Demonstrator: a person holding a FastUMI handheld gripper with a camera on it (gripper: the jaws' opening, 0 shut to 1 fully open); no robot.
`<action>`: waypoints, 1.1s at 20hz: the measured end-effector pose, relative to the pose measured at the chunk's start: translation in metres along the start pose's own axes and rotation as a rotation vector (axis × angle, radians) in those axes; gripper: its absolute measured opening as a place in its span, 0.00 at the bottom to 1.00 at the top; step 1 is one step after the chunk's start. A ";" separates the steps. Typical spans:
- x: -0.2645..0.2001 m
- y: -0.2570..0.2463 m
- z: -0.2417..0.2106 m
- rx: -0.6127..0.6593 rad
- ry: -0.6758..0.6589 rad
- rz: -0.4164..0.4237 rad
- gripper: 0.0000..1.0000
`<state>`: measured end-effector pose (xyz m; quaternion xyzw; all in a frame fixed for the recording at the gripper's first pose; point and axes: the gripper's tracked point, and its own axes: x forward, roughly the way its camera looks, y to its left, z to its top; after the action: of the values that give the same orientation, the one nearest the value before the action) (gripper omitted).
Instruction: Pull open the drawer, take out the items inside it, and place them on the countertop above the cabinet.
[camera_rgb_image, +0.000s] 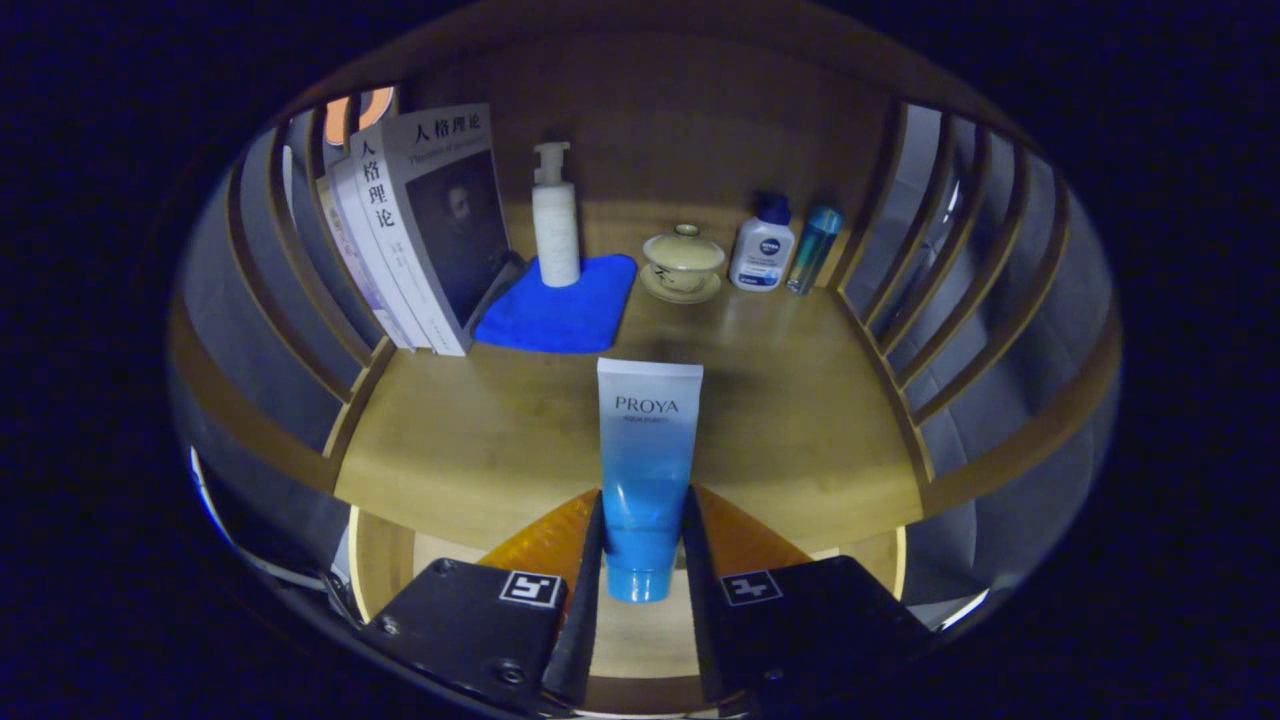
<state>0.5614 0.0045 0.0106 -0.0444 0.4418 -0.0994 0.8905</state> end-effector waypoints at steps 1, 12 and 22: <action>0.004 0.001 0.004 -0.002 -0.007 -0.010 0.44; 0.038 0.011 0.017 0.025 -0.017 -0.031 0.45; 0.000 0.029 0.006 -0.041 -0.064 0.021 0.64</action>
<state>0.5699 0.0330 0.0097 -0.0612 0.4155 -0.0796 0.9041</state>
